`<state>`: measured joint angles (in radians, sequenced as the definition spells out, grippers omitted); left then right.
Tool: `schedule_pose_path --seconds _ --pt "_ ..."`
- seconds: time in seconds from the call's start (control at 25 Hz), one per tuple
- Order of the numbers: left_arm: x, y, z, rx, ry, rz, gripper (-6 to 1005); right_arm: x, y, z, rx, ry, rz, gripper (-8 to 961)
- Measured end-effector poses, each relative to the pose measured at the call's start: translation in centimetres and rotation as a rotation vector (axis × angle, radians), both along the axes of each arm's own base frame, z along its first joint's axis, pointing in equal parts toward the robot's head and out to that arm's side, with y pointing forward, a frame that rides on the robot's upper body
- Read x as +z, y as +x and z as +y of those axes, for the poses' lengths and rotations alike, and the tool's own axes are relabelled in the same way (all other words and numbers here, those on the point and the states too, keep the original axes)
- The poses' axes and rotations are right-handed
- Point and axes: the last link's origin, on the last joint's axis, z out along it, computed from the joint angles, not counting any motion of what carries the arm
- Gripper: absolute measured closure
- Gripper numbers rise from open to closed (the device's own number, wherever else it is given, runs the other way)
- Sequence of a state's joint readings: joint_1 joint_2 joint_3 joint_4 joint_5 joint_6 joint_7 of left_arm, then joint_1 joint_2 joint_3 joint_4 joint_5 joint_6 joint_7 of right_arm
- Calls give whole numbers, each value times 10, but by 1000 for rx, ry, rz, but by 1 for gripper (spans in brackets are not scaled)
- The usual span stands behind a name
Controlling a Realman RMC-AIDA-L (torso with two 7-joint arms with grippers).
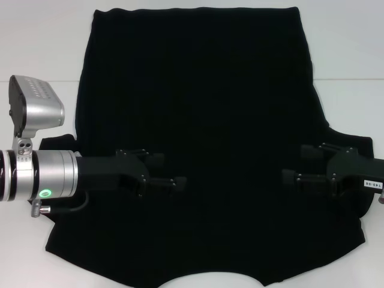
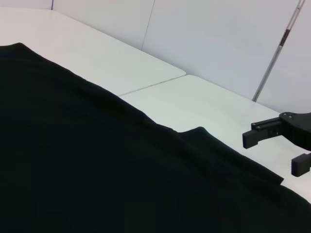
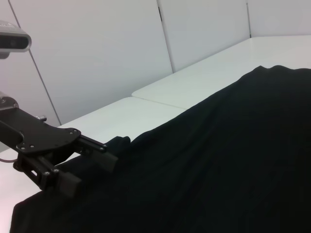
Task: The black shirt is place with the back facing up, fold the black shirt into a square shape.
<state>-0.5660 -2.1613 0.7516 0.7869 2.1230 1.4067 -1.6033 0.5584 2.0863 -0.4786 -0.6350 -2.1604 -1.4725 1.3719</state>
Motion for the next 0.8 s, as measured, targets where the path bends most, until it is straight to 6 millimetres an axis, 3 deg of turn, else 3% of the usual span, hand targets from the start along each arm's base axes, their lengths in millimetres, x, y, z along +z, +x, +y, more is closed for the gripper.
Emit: schedule_pose_path --seconds 0.44,0.8 --pt "5 -2 2 63 2 -26 124 5 0 3 -39 10 29 12" --pt "56 -20 4 432 -29 -145 126 51 -11 38 -338 -6 195 13"
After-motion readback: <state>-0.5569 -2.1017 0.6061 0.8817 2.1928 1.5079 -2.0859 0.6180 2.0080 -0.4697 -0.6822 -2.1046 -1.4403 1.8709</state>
